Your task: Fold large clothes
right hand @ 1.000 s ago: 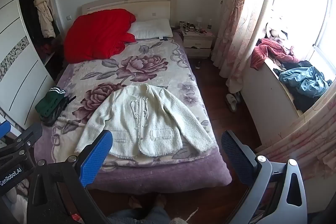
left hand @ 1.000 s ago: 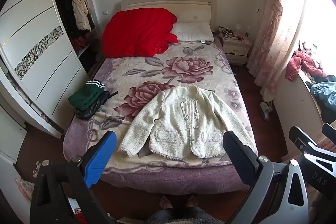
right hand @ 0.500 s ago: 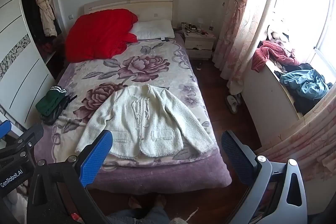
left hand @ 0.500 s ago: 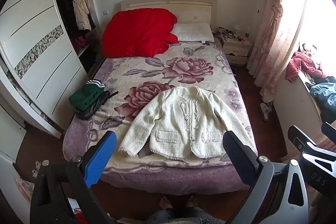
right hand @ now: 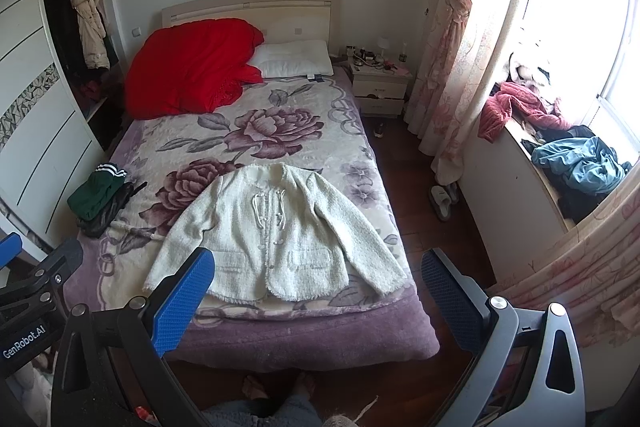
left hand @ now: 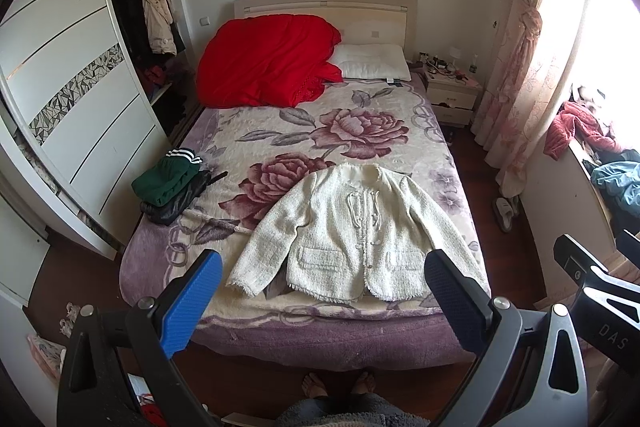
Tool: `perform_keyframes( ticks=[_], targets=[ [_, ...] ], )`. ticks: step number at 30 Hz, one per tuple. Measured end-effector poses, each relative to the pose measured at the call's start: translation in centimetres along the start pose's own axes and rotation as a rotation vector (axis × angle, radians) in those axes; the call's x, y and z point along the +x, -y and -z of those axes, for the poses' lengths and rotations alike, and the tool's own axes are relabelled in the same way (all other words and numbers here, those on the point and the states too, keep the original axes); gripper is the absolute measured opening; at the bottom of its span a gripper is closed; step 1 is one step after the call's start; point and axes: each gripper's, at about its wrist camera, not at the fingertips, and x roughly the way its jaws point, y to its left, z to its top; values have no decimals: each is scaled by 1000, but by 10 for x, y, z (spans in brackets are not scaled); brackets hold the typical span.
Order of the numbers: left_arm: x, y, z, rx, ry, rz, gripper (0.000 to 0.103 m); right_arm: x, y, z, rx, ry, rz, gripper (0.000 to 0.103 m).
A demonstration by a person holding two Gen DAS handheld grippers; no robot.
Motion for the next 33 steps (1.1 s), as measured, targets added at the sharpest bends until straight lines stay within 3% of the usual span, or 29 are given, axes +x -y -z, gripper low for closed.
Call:
perform_keyframes(
  ticks=[33],
  targets=[
    [-6,-8,-1,-4,6,-3,103,-10,-1,-1,-8,10,6,103]
  ],
)
